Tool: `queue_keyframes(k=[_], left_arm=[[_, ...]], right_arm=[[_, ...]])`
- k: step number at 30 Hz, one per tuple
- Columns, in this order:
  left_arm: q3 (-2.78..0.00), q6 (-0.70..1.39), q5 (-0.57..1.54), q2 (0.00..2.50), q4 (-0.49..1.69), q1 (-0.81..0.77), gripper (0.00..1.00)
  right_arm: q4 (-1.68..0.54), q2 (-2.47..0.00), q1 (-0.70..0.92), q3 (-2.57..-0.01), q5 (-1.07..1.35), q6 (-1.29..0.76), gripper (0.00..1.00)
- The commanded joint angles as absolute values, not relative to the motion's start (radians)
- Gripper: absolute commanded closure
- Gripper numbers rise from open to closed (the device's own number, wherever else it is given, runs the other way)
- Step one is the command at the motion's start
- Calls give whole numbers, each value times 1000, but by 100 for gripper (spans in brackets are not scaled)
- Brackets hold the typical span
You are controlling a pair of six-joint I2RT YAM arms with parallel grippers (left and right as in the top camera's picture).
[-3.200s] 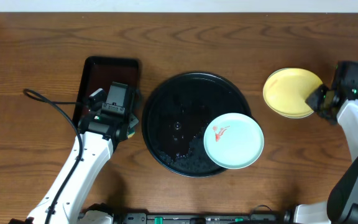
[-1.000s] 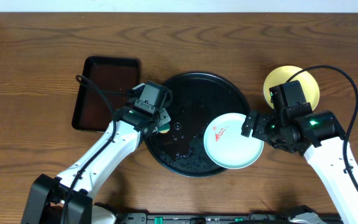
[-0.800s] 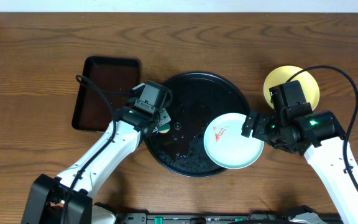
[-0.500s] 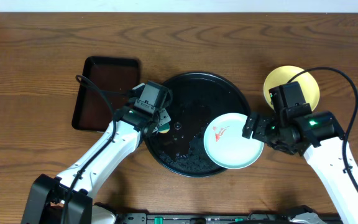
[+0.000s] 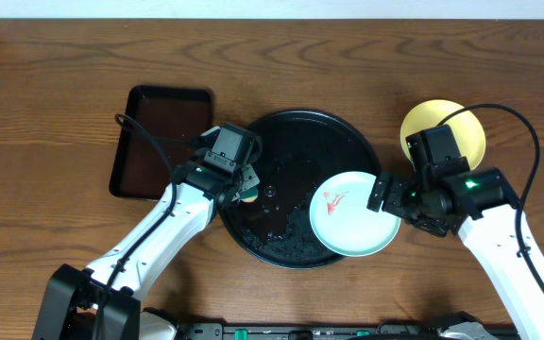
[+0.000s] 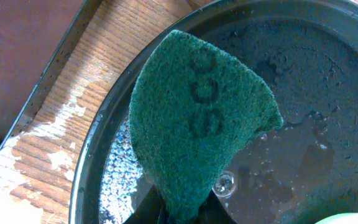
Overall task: Clean dirty plates on tray and stack at the side
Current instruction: 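Move the right gripper to the rim of the remaining green plate, then grip the green plate rim and drag it to the tray center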
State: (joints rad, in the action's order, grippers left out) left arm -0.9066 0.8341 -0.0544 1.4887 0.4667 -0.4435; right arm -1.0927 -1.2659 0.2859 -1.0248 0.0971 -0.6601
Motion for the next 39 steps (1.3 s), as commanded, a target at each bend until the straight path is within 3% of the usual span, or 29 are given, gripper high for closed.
queue_keyframes(k=[1,23,39], left_arm=[[-897,824,-59,1491,466,-445,92],[-897,824,-59,1491,466,-445,92],[-897,824,-59,1491,466,-445,92]], right_arm=[[-1097,-1294,296,-1017,94,-677,5],[-1119,-1375,300,-1016,30,-688,3],[-1092,-1375,407,-947,-79,-816,1]])
